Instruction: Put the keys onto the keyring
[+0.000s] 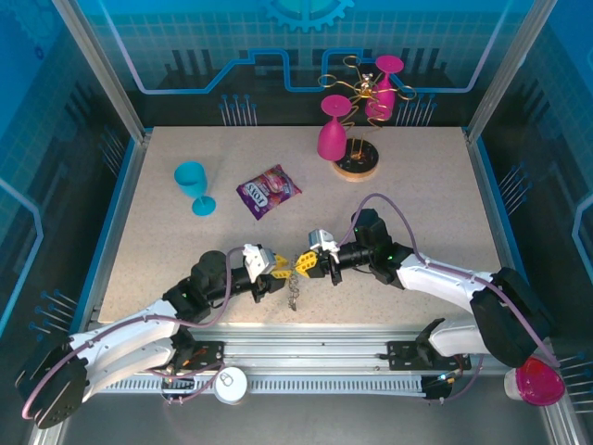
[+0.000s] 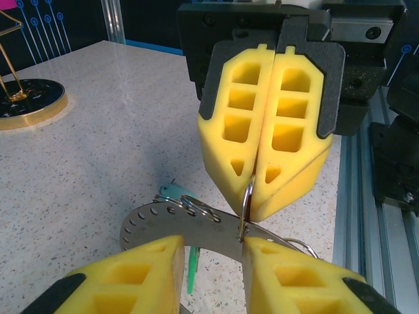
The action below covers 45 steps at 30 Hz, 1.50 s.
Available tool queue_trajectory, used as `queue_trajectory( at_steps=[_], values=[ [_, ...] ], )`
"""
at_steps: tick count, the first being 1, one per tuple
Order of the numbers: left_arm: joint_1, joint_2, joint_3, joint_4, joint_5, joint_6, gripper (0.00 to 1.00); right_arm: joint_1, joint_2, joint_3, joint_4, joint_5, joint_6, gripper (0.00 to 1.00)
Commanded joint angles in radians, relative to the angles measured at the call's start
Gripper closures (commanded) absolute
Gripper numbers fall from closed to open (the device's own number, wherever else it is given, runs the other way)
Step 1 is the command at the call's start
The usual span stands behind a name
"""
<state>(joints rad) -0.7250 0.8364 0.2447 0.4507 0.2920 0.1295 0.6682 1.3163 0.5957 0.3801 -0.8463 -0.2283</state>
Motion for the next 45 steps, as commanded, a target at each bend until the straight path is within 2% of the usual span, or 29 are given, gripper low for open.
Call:
queue_trajectory(
  at_steps=[1, 12, 17, 19, 20, 22, 23, 24, 28, 33, 37, 45],
  values=[
    [-0.007, 0.011, -0.006, 0.045, 0.015, 0.000, 0.72, 0.016, 0.004, 0.009, 0.027, -0.029, -0.003, 1.00],
    [-0.008, 0.040, -0.002, 0.102, 0.037, 0.007, 0.73, 0.034, 0.038, 0.021, 0.042, -0.045, 0.009, 1.00],
    [-0.007, 0.040, -0.001, 0.107, 0.050, 0.030, 0.88, 0.034, 0.039, 0.025, 0.024, -0.051, 0.005, 1.00],
    [-0.008, 0.033, 0.005, 0.097, 0.044, 0.046, 0.98, 0.033, 0.027, 0.027, -0.011, -0.023, -0.015, 1.00],
    [-0.007, 0.027, 0.012, 0.076, 0.032, 0.063, 1.00, 0.029, 0.015, 0.023, -0.027, 0.006, -0.022, 0.97],
    [-0.007, 0.008, 0.028, 0.014, -0.006, 0.094, 1.00, 0.017, -0.017, 0.016, -0.075, 0.067, -0.043, 0.78],
    [-0.007, -0.003, 0.047, -0.038, -0.026, 0.118, 1.00, 0.012, -0.037, 0.019, -0.132, 0.117, -0.065, 0.72],
    [-0.009, -0.013, 0.071, -0.108, -0.045, 0.149, 1.00, 0.010, -0.057, 0.032, -0.211, 0.161, -0.099, 0.69],
    [-0.044, -0.027, 0.162, -0.354, -0.126, 0.312, 1.00, 0.025, -0.110, 0.094, -0.447, 0.333, -0.223, 0.70],
    [-0.103, 0.001, 0.265, -0.552, -0.224, 0.521, 1.00, 0.080, -0.154, 0.101, -0.489, 0.440, -0.308, 0.73],
    [-0.133, 0.002, 0.290, -0.577, -0.264, 0.640, 1.00, 0.091, -0.157, 0.086, -0.436, 0.426, -0.309, 0.74],
    [-0.150, -0.033, 0.245, -0.477, -0.229, 0.742, 1.00, 0.109, -0.131, 0.064, -0.360, 0.329, -0.298, 0.76]
  ],
)
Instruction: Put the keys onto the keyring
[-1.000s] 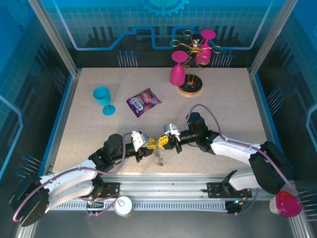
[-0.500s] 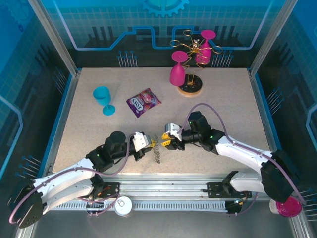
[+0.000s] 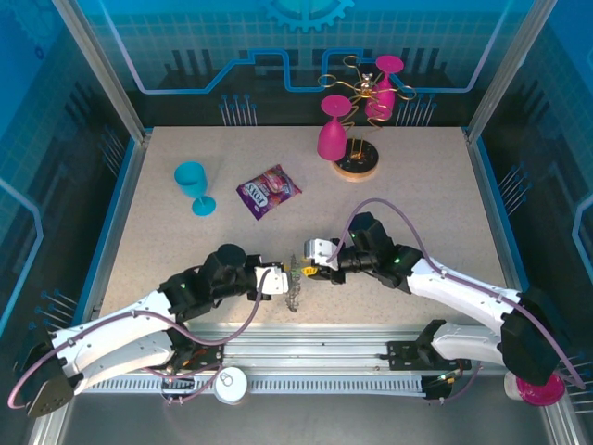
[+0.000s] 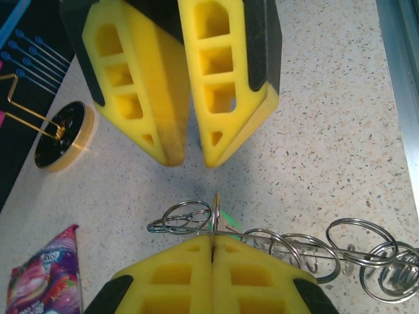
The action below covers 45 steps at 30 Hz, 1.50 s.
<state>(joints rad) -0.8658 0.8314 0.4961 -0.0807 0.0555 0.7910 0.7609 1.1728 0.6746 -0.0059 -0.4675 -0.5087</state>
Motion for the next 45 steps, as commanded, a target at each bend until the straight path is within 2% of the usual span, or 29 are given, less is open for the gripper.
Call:
queue_trajectory(
  at_steps=[1, 16, 24, 31, 35, 40, 43, 45],
  values=[
    [-0.009, -0.032, -0.009, 0.058, 0.010, 0.080, 1.00, 0.017, 0.014, -0.017, 0.026, -0.059, -0.020, 0.76],
    [-0.009, -0.033, 0.007, 0.017, 0.039, 0.096, 1.00, 0.062, 0.045, -0.020, 0.125, -0.058, -0.021, 0.76],
    [-0.008, -0.018, 0.025, -0.015, 0.047, 0.087, 1.00, 0.077, 0.052, -0.010, 0.136, -0.043, -0.025, 0.80],
    [-0.009, 0.006, 0.056, -0.054, 0.051, 0.071, 1.00, 0.084, 0.066, 0.002, 0.116, -0.042, -0.045, 0.88],
    [-0.009, 0.010, 0.077, -0.069, 0.063, 0.040, 1.00, 0.091, 0.080, 0.006, 0.115, -0.037, -0.052, 0.88],
    [-0.008, 0.004, 0.096, -0.087, 0.079, -0.008, 1.00, 0.092, 0.078, 0.002, 0.118, -0.033, -0.056, 1.00],
    [0.005, -0.018, 0.090, -0.074, 0.078, -0.058, 1.00, 0.075, 0.066, -0.015, 0.147, -0.067, -0.027, 1.00],
    [0.030, -0.057, 0.066, -0.052, 0.087, -0.108, 0.84, 0.049, 0.054, -0.042, 0.204, -0.112, 0.016, 1.00]
  ],
)
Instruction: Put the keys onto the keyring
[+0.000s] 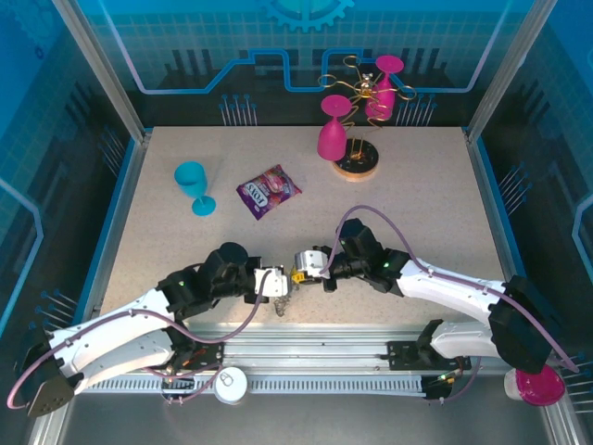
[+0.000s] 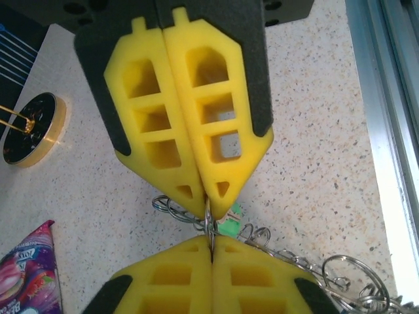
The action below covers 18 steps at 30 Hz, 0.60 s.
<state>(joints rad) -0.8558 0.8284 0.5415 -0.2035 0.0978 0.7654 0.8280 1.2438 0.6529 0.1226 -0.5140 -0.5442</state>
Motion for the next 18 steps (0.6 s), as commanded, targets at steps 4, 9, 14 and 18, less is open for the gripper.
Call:
queue_trajectory(
  at_steps=[4, 9, 14, 18],
  values=[
    [0.073, -0.151, -0.065, 0.146, 0.091, -0.216, 0.64, -0.078, -0.033, -0.071, 0.210, -0.167, 0.144, 1.00],
    [0.080, -0.186, -0.151, 0.240, 0.124, -0.351, 0.60, -0.123, -0.027, -0.098, 0.311, -0.256, 0.229, 1.00],
    [0.079, -0.144, -0.225, 0.395, 0.142, -0.411, 0.59, -0.136, -0.021, -0.099, 0.346, -0.316, 0.271, 1.00],
    [0.080, -0.096, -0.250, 0.505, 0.142, -0.428, 0.60, -0.136, -0.014, -0.100, 0.360, -0.339, 0.287, 1.00]
  ],
)
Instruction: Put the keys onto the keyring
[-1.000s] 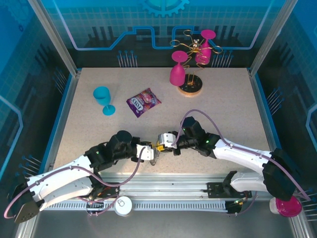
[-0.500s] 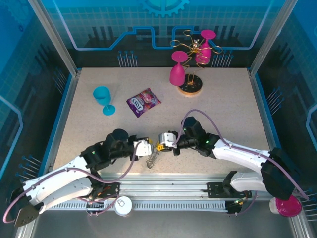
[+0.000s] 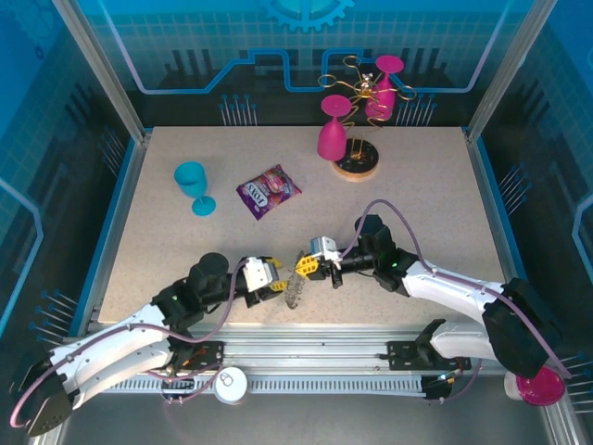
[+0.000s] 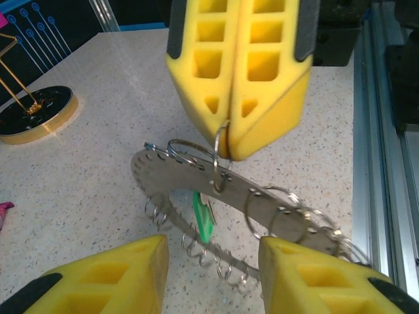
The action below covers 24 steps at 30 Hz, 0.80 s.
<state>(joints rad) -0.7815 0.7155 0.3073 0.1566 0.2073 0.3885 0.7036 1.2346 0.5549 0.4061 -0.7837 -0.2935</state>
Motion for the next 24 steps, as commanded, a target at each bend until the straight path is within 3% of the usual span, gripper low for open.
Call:
queue_trajectory(
  at_steps=[1, 12, 21, 24],
  values=[
    [0.006, 0.026, -0.017, 0.158, 0.033, -0.053, 0.60, -0.013, -0.004, -0.001, 0.080, -0.074, 0.040, 1.00],
    [0.008, -0.013, -0.019, 0.133, 0.058, -0.063, 0.63, -0.014, -0.016, 0.004, 0.021, -0.051, 0.011, 1.00],
    [0.011, 0.047, -0.022, 0.191, 0.090, -0.074, 0.78, -0.007, -0.003, 0.014, 0.039, -0.057, 0.025, 1.00],
    [0.013, 0.058, -0.026, 0.224, 0.099, -0.084, 0.79, -0.004, 0.005, 0.013, 0.039, -0.054, 0.024, 1.00]
  ],
)
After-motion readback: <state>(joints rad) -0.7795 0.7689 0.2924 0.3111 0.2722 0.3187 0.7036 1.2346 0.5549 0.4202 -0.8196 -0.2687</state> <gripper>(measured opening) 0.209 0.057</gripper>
